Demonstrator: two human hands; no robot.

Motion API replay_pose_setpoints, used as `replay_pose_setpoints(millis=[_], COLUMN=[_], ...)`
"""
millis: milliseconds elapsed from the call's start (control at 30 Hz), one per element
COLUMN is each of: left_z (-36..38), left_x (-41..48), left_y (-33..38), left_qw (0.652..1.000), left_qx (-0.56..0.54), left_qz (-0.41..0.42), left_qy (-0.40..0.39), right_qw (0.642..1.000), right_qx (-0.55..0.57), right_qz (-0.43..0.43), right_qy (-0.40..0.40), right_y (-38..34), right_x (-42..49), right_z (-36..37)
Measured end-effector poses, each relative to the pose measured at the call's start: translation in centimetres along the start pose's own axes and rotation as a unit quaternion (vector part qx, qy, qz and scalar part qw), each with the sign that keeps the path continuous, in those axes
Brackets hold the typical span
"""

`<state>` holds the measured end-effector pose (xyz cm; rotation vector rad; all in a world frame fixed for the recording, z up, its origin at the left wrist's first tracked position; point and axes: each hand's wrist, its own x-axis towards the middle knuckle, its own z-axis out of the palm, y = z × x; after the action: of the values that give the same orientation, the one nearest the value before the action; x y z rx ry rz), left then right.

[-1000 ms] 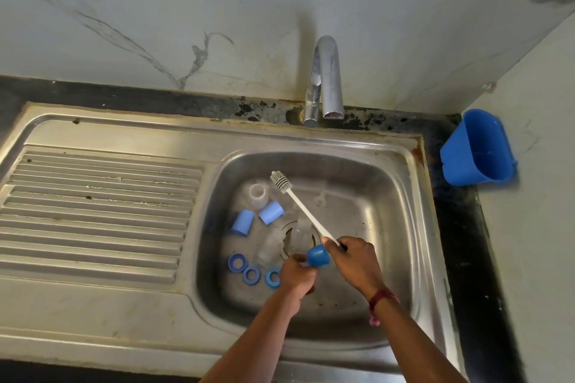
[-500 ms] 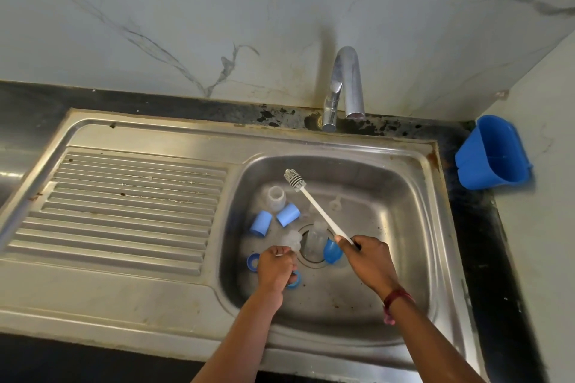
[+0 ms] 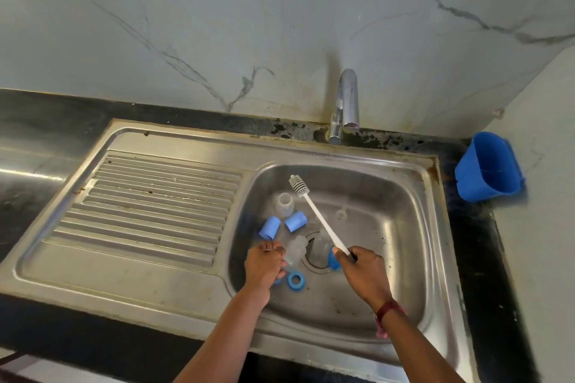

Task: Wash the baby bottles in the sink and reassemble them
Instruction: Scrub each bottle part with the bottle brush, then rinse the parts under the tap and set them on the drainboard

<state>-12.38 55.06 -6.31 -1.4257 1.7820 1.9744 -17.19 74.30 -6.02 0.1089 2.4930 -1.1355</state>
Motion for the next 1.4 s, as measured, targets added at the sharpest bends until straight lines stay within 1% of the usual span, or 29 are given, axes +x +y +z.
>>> replay_pose_setpoints(millis=[67,167,267,367,433,500,600,800,967,1167,1267,1400], left_z=[0.2,1.1,2.1,3.3,4.2,5.0,5.9,6.6,7.0,8.1,8.7,10.1], left_x=[-0.5,-0.6,-0.1,0.1,0.1,-0.5,-1.3,-2.4,-3.8,-5.0,-5.8,-6.6], left_y=[0.6,1.9,3.4,5.2,6.1,7.0,7.9,8.7,9.5,10.3,10.9,12.2], left_qw=[1.000,0.999,0.998,0.996,0.994,0.988,0.982,0.975,0.974,0.965,0.956,0.945], left_qx=[0.004,0.016,0.020,0.001,0.008,0.031,0.045,0.020,0.021,0.018,0.034,0.050], left_qz=[0.009,0.026,0.038,0.018,0.046,0.085,0.106,0.108,0.127,0.158,0.178,0.211], left_qy=[-0.007,-0.026,-0.046,-0.091,-0.096,-0.122,-0.148,-0.196,-0.188,-0.210,-0.232,-0.244], right_qw=[1.000,0.999,0.990,0.975,0.965,0.955,0.932,0.893,0.852,0.807,0.794,0.765], right_qx=[-0.006,-0.048,-0.137,-0.219,-0.260,-0.288,-0.352,-0.438,-0.508,-0.556,-0.559,-0.589], right_qz=[0.002,0.001,-0.017,-0.019,-0.016,-0.010,0.005,0.027,0.037,0.022,0.041,0.067], right_qy=[0.001,0.004,0.004,0.019,0.041,0.066,0.083,0.101,0.123,0.200,0.235,0.253], right_y=[-0.2,-0.9,-2.4,-4.0,-5.0,-6.0,-7.4,-9.1,-11.0,-14.3,-15.7,-17.4], right_x=[-0.4,-0.5,-0.3,-0.5,-0.9,-1.6,-2.7,-5.1,-6.7,-6.8,-6.1,-4.6], right_z=[-0.3,-1.5,-3.4,-5.4,-6.7,-8.1,-9.9,-12.2,-15.1,-22.1,-25.2,-28.4])
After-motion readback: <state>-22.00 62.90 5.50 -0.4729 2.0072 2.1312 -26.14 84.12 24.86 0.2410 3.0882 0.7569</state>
